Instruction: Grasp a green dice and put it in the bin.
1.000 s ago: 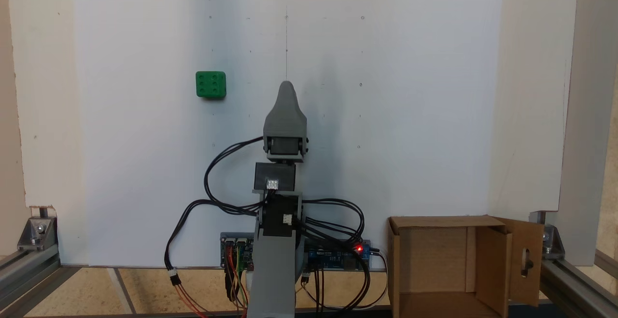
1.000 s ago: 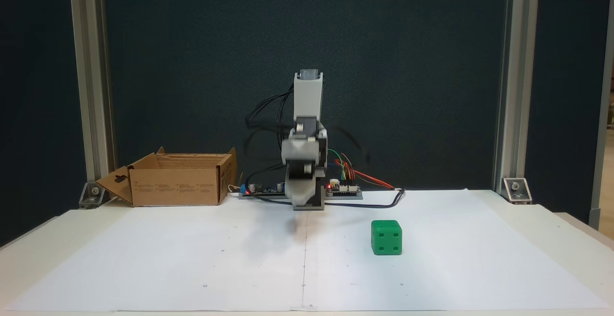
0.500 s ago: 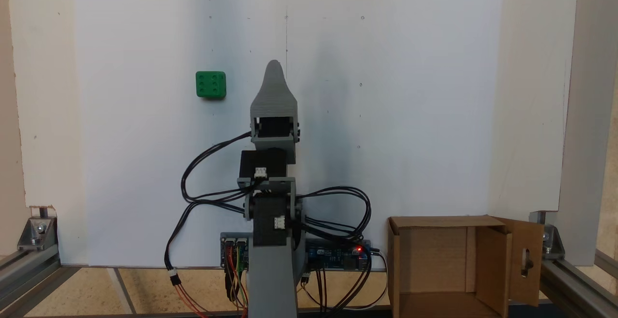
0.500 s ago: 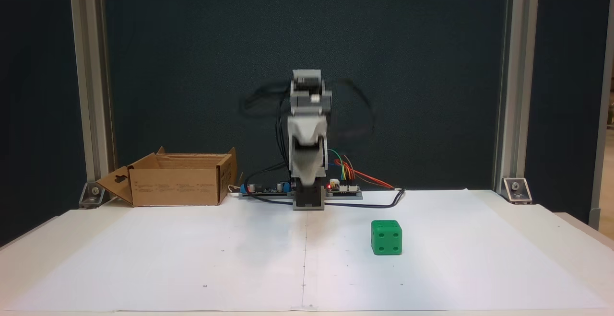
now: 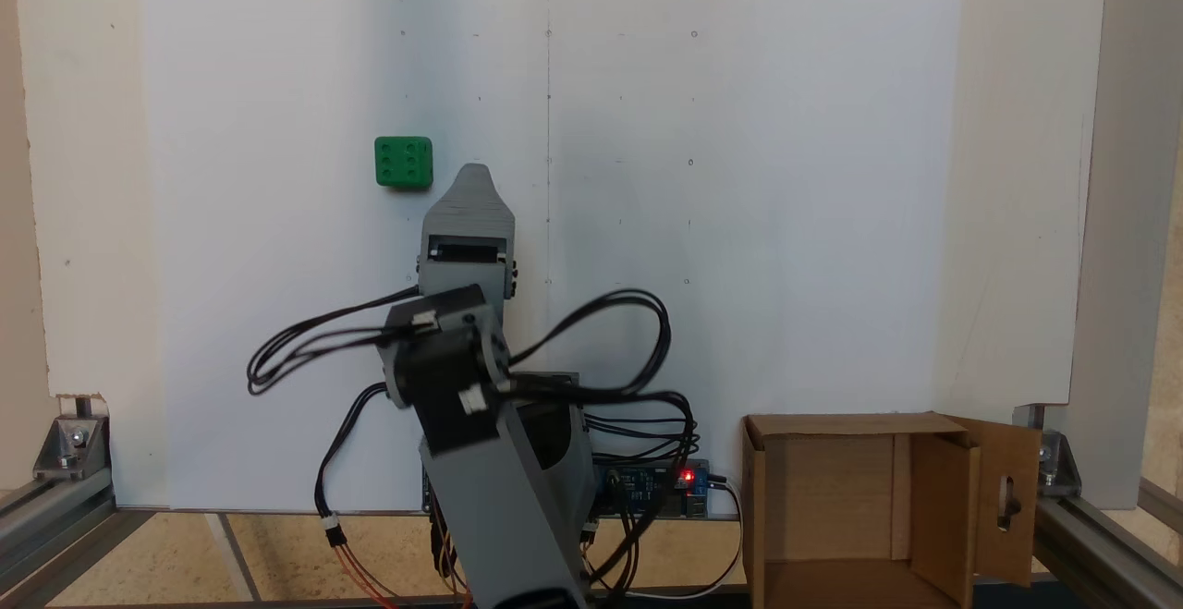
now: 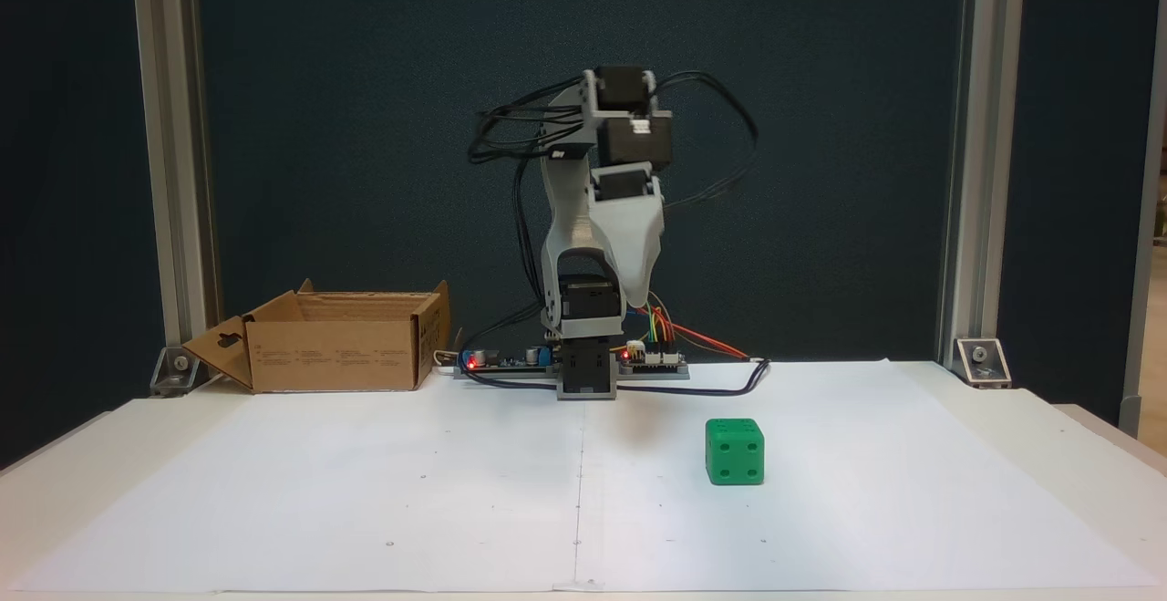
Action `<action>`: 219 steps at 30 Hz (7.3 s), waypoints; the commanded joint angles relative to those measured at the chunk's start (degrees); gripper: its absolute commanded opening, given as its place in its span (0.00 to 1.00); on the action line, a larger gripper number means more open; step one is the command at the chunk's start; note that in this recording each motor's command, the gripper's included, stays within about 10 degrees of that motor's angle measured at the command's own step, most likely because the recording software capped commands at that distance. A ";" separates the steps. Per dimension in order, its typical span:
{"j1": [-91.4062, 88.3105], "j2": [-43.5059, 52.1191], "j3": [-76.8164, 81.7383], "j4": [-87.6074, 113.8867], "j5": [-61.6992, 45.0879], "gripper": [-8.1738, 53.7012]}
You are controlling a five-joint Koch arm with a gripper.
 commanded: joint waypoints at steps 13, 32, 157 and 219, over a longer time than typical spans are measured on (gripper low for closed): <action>-12.13 -14.33 -19.51 3.60 13.10 0.81; -14.50 -20.30 -21.09 2.99 15.03 0.81; -12.83 -43.77 -13.54 -14.15 16.96 0.32; 121.29 -39.11 -52.56 24.87 -47.99 0.32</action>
